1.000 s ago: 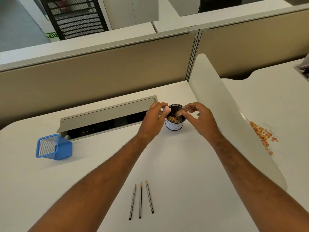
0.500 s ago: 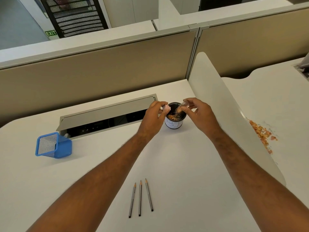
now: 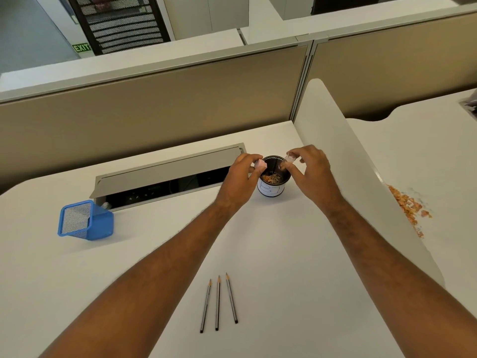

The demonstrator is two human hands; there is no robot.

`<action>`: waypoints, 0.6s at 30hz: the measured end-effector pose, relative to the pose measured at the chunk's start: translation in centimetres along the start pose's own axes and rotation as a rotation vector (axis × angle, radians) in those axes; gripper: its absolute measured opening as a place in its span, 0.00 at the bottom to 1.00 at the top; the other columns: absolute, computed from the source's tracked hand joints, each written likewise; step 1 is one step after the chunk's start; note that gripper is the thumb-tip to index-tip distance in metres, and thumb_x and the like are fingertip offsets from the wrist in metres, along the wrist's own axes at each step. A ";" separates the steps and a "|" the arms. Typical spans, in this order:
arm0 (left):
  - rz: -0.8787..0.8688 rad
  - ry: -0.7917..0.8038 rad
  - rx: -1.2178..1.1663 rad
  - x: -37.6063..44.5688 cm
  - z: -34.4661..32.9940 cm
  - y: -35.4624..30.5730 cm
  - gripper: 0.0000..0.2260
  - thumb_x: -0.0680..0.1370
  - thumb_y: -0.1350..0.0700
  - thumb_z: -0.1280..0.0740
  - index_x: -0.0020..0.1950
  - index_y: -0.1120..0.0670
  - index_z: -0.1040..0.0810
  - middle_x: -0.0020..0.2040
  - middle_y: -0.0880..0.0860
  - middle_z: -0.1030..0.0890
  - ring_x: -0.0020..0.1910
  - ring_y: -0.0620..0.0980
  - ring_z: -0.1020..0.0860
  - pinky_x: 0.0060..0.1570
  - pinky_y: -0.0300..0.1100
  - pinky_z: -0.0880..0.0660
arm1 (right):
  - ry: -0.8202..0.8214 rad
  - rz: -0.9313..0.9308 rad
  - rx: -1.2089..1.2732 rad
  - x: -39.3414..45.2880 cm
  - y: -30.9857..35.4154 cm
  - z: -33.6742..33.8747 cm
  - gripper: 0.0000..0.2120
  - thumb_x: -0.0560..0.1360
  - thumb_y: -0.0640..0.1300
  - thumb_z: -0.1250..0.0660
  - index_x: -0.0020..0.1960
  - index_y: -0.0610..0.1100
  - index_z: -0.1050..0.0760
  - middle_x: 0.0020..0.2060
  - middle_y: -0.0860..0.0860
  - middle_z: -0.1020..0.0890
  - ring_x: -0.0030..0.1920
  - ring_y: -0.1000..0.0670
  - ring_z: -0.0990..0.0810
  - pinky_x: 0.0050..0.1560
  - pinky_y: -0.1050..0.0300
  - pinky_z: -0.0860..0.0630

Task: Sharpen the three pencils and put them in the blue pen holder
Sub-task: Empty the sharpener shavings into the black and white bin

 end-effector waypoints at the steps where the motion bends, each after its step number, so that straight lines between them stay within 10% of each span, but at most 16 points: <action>1: 0.002 0.002 -0.001 0.0 0.0 0.0 0.14 0.88 0.52 0.35 0.71 0.57 0.21 0.67 0.56 0.20 0.59 0.47 0.20 0.59 0.39 0.24 | 0.003 -0.014 0.007 -0.1 -0.1 0.0 0.10 0.80 0.46 0.27 0.60 0.45 0.19 0.54 0.49 0.17 0.51 0.46 0.20 0.57 0.47 0.22; 18: 0.009 0.021 0.032 0.1 -0.2 0.0 0.15 0.88 0.51 0.36 0.71 0.57 0.21 0.68 0.57 0.21 0.60 0.46 0.21 0.53 0.30 0.28 | -0.003 -0.116 0.077 -0.5 -0.7 0.4 0.10 0.76 0.57 0.26 0.55 0.55 0.20 0.58 0.53 0.19 0.62 0.49 0.21 0.66 0.35 0.25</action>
Point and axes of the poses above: each hand's wrist, its own x-axis towards the middle knuckle, its own z-axis out of the back of the hand, y = z × x, the point moved 8 cm from there along x, towards the middle knuckle
